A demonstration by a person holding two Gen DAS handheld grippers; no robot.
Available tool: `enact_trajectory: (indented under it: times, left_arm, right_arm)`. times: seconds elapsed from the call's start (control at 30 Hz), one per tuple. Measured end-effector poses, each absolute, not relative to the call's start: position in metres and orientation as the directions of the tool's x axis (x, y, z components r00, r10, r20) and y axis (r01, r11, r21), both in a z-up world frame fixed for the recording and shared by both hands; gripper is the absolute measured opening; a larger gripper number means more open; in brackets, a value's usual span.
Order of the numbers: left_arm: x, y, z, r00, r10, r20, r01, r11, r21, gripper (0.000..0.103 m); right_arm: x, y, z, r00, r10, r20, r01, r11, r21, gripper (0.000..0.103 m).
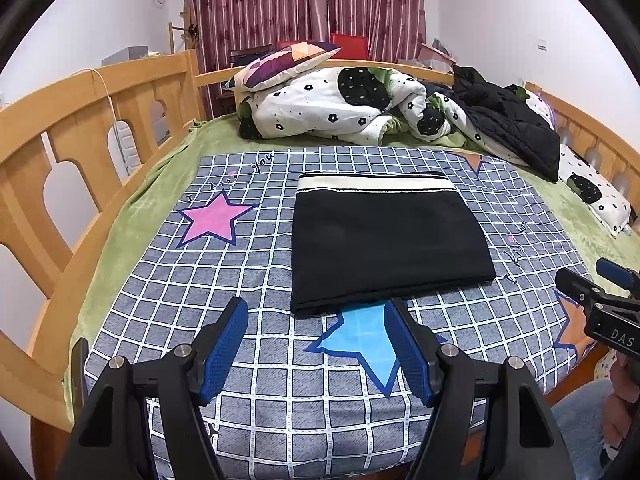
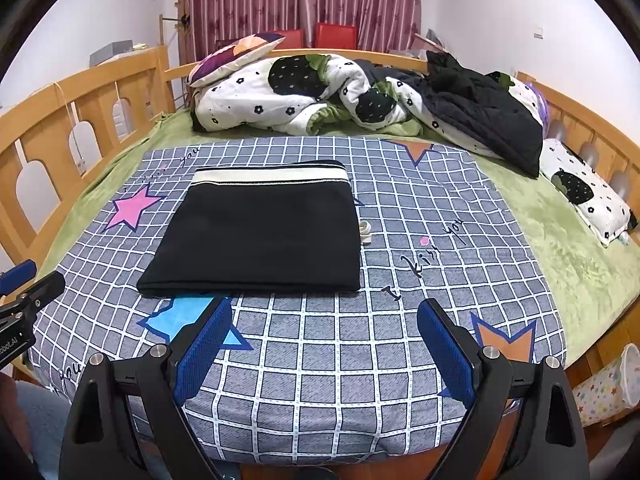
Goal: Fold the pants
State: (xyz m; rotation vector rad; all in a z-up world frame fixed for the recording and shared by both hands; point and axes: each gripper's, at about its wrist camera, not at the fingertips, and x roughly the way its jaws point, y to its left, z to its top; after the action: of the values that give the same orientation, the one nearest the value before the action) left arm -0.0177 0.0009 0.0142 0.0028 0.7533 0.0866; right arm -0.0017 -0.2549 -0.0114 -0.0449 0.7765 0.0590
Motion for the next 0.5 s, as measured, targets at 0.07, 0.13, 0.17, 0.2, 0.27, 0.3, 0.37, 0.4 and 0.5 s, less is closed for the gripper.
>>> enact_trajectory:
  times: [0.07, 0.13, 0.17, 0.2, 0.27, 0.3, 0.37, 0.4, 0.5]
  left_arm:
    - [-0.0182, 0.0025, 0.0148, 0.727, 0.077, -0.682, -0.079, 0.997, 0.028, 0.068]
    - [-0.0180, 0.0033, 0.0148, 0.727, 0.070, -0.683, -0.074, 0.997, 0.024, 0.068]
    - [-0.0176, 0.0032, 0.0148, 0.726, 0.069, -0.684, -0.072, 0.997, 0.024, 0.068]
    - [-0.0172, 0.0029, 0.0146, 0.725, 0.069, -0.685, -0.071, 0.997, 0.025, 0.068]
    - [-0.0169, 0.0015, 0.0141, 0.723, 0.066, -0.687, -0.064, 0.998, 0.027, 0.068]
    - [-0.0168, 0.0003, 0.0138, 0.722, 0.064, -0.688, -0.061, 0.998, 0.029, 0.068]
    - [-0.0170, -0.0021, 0.0133, 0.722, 0.067, -0.689, -0.059, 0.998, 0.035, 0.068]
    - [-0.0170, -0.0026, 0.0132, 0.722, 0.066, -0.689, -0.057, 0.998, 0.037, 0.068]
    - [-0.0176, -0.0041, 0.0136, 0.722, 0.067, -0.689, -0.055, 0.998, 0.040, 0.068]
  right_arm:
    - [-0.0017, -0.2559, -0.0113, 0.711, 0.039, -0.702, -0.068, 0.998, -0.014, 0.093]
    - [-0.0014, -0.2559, -0.0114, 0.709, 0.040, -0.704, -0.068, 0.998, -0.012, 0.093]
    - [-0.0012, -0.2566, -0.0115, 0.709, 0.040, -0.704, -0.068, 0.998, -0.013, 0.093]
    - [-0.0014, -0.2565, -0.0115, 0.709, 0.038, -0.704, -0.069, 0.998, -0.015, 0.093]
    - [-0.0017, -0.2555, -0.0115, 0.709, 0.036, -0.704, -0.070, 0.997, -0.020, 0.093]
    - [-0.0021, -0.2545, -0.0116, 0.710, 0.033, -0.704, -0.069, 0.997, -0.023, 0.093]
    - [-0.0023, -0.2546, -0.0115, 0.710, 0.034, -0.703, -0.070, 0.997, -0.023, 0.093]
    - [-0.0024, -0.2544, -0.0114, 0.711, 0.035, -0.703, -0.071, 0.997, -0.023, 0.093]
    - [-0.0022, -0.2538, -0.0116, 0.711, 0.033, -0.702, -0.072, 0.997, -0.026, 0.093]
